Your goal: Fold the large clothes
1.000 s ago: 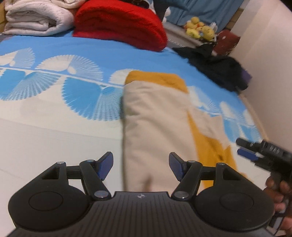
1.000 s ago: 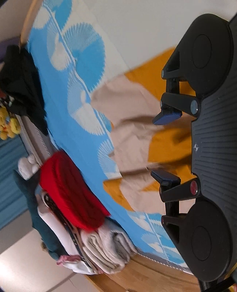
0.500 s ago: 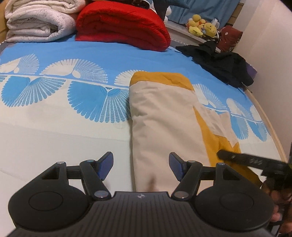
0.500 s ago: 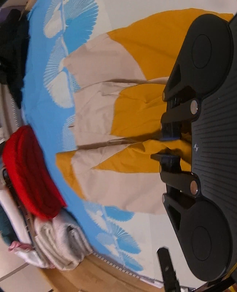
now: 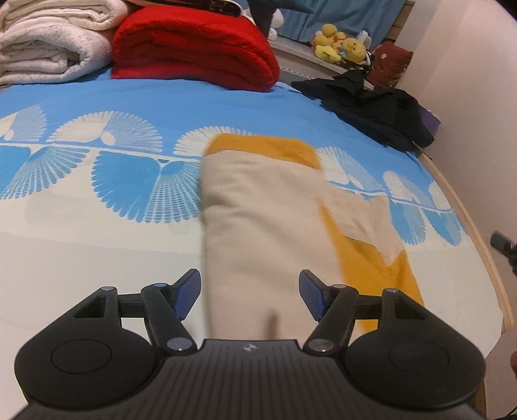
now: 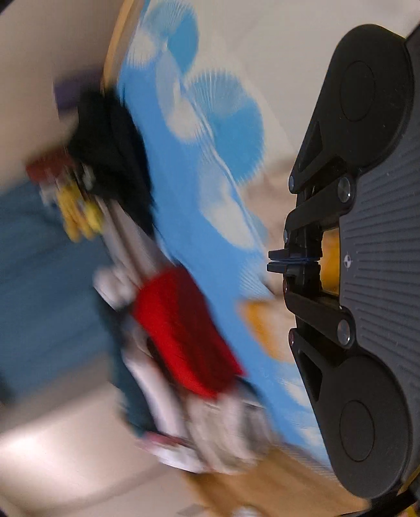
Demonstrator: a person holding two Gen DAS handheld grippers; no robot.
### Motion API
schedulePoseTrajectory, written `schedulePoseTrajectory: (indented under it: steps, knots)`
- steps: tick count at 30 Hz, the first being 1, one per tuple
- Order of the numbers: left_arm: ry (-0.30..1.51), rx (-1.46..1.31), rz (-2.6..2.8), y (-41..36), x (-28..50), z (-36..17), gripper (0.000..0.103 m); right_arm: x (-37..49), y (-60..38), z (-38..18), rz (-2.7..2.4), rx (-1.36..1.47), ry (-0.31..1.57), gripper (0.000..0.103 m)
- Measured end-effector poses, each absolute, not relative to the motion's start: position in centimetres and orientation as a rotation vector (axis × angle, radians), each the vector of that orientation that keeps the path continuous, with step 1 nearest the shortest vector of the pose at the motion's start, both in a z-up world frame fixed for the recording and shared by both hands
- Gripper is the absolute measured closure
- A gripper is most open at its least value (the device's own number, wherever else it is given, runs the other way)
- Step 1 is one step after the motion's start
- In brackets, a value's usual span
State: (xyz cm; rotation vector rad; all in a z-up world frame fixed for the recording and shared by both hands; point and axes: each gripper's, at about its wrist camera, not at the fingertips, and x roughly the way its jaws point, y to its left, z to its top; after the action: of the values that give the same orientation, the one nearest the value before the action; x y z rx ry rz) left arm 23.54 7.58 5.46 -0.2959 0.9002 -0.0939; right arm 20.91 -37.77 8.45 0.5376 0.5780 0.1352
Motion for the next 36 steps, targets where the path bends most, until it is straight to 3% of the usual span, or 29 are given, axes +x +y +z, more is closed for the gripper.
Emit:
schedulePoseTrajectory:
  steps: [6, 8, 10, 12, 13, 20, 24, 27, 32, 33, 34, 36]
  knots:
    - [0.901, -0.338, -0.048, 7.8, 24.3, 5.0, 0.031, 21.5, -37.9, 5.6, 0.198, 0.558, 0.727, 0.099]
    - [0.898, -0.365, -0.025, 8.5, 24.2, 5.0, 0.031, 22.3, -35.9, 5.3, 0.255, 0.547, 0.739, 0.093]
    - [0.896, -0.358, -0.012, 8.8, 24.1, 5.2, 0.031, 23.1, -33.6, 5.0, 0.309, 0.535, 0.754, 0.054]
    - [0.898, -0.336, -0.010, 9.1, 24.0, 5.2, 0.031, 24.5, -31.9, 4.0, 0.355, 0.546, 0.784, 0.036]
    - [0.898, -0.329, -0.008, 9.2, 23.9, 5.2, 0.031, 25.2, -31.0, 3.2, 0.357, 0.566, 0.816, 0.033]
    - [0.912, -0.296, -0.005, 10.6, 23.4, 4.9, 0.031, 29.2, -29.6, -4.6, 0.297, 0.831, 1.092, 0.032]
    - [0.919, -0.290, -0.018, 10.9, 23.5, 4.7, 0.031, 29.3, -27.7, -4.2, 0.458, 0.938, 1.046, 0.031]
    - [0.920, -0.290, -0.021, 10.9, 23.8, 4.5, 0.031, 29.5, -25.6, -3.3, 0.531, 0.834, 1.039, 0.028]
    - [0.928, -0.295, -0.023, 10.8, 24.0, 4.1, 0.031, 29.7, -24.0, -2.4, 0.543, 0.733, 1.036, 0.029]
    - [0.924, -0.295, -0.027, 10.6, 24.0, 4.2, 0.031, 29.5, -22.9, -1.8, 0.535, 0.613, 1.034, 0.045]
    - [0.919, -0.291, -0.028, 10.5, 24.0, 4.3, 0.031, 29.3, -22.2, -1.6, 0.525, 0.498, 1.032, 0.072]
    - [0.919, -0.287, -0.016, 10.5, 24.0, 4.4, 0.031, 28.7, -20.6, -1.0, 0.539, 0.367, 1.015, 0.090]
